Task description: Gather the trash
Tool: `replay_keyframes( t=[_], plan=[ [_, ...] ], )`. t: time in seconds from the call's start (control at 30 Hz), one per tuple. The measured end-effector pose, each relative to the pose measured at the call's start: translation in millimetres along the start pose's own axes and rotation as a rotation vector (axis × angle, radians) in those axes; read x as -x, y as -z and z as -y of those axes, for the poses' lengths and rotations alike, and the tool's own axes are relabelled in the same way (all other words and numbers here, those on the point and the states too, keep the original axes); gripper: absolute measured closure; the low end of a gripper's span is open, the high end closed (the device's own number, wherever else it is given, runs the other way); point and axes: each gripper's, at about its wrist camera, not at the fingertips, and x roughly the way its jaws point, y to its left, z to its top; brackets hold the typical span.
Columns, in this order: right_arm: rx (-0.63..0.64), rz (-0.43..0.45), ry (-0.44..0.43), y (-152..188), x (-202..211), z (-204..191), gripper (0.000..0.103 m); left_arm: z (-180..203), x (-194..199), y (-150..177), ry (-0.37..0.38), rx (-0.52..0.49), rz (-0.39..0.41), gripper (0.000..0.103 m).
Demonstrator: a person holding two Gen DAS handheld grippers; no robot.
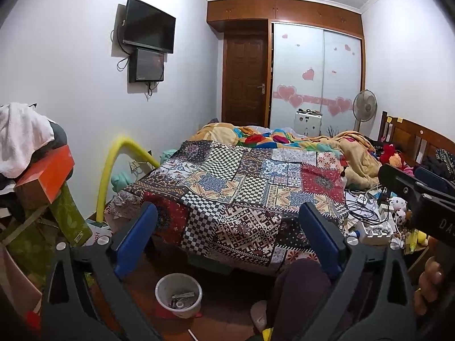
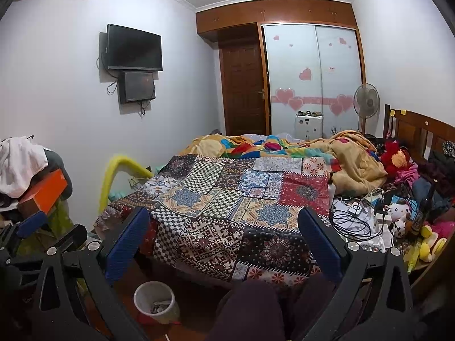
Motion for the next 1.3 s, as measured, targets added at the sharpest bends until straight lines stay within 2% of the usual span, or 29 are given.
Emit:
replay_keyframes(
  t=[1.3],
  plan=[
    [-0.007, 0.003, 0.015, -1.0, 5.1, -6.4, 0.0, 3.6, 1.0, 2.5, 0.016, -0.014, -0.002, 0.002]
  ],
)
